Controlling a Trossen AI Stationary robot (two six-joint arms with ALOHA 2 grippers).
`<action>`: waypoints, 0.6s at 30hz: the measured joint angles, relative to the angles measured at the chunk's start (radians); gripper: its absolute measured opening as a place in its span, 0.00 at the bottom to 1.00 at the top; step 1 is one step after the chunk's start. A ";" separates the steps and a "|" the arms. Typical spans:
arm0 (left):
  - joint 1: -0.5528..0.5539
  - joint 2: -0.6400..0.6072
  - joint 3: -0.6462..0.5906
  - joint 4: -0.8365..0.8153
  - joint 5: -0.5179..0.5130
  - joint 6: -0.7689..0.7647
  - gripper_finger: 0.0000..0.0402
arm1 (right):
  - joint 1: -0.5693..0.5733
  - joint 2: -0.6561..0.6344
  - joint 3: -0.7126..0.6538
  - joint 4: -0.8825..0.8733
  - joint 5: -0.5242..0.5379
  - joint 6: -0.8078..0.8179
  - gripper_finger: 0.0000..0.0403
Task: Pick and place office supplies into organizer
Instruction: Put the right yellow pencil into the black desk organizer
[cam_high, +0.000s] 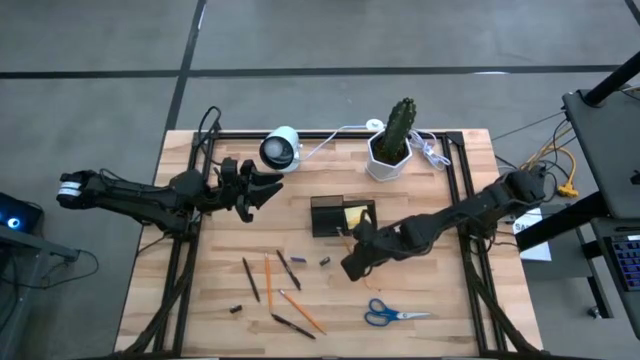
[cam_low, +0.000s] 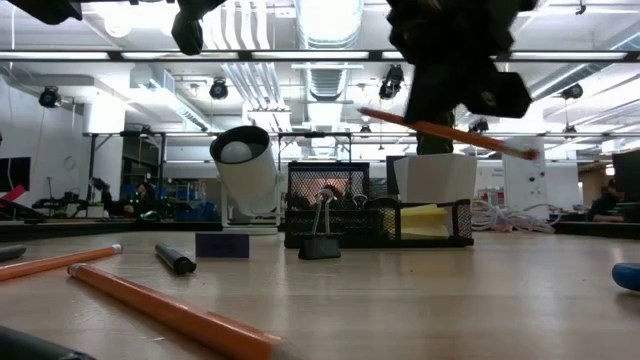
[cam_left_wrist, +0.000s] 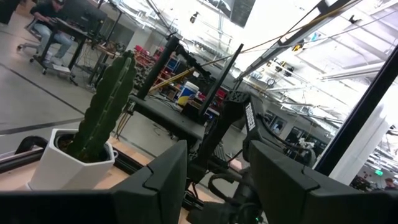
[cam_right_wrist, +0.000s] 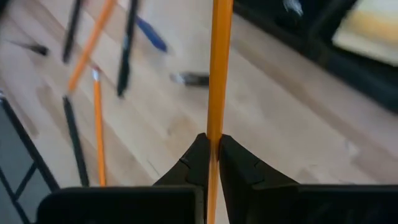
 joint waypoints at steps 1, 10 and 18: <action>0.000 0.000 0.000 0.000 0.000 0.000 0.39 | -0.007 -0.001 0.000 0.021 0.005 -0.018 0.03; 0.000 0.000 0.000 0.001 0.000 0.000 0.39 | -0.070 -0.001 0.000 0.111 0.110 -0.171 0.03; 0.000 0.000 0.000 0.002 0.000 0.000 0.39 | -0.129 -0.001 0.000 0.184 0.239 -0.327 0.03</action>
